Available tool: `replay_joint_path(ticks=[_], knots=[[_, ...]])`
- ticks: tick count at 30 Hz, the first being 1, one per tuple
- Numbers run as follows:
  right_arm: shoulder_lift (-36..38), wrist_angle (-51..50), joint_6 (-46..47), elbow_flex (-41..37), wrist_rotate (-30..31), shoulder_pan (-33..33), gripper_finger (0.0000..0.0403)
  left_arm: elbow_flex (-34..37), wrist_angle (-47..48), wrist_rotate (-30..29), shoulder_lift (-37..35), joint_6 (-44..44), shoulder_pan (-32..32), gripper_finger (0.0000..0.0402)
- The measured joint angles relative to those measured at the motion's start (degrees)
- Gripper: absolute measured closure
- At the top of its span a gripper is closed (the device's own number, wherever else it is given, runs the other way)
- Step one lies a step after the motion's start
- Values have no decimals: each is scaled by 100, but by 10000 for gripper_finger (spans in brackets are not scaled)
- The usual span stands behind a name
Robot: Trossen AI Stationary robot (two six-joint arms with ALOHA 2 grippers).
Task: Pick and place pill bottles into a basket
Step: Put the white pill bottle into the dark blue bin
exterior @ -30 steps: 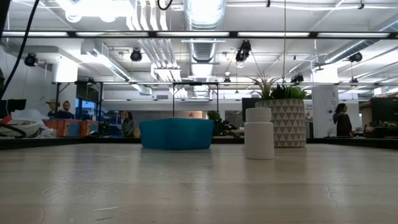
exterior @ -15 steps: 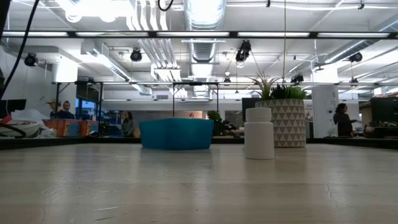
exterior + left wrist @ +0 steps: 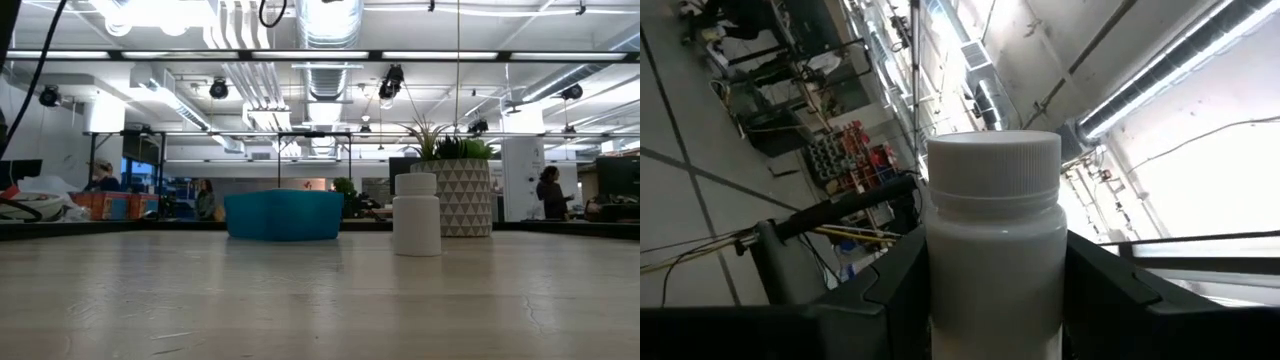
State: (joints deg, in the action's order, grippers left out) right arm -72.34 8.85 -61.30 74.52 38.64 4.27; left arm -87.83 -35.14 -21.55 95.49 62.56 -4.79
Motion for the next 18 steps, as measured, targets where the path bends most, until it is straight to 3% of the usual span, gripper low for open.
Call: replay_joint_path(ticks=[10, 18], knots=[[0, -123, 197, -8, 31, -37, 160, 0, 17, -72, 10, 5, -8, 236], [0, -148, 269, -8, 49, -92, 183, 0, 11, -224, 10, -36, -8, 236]])
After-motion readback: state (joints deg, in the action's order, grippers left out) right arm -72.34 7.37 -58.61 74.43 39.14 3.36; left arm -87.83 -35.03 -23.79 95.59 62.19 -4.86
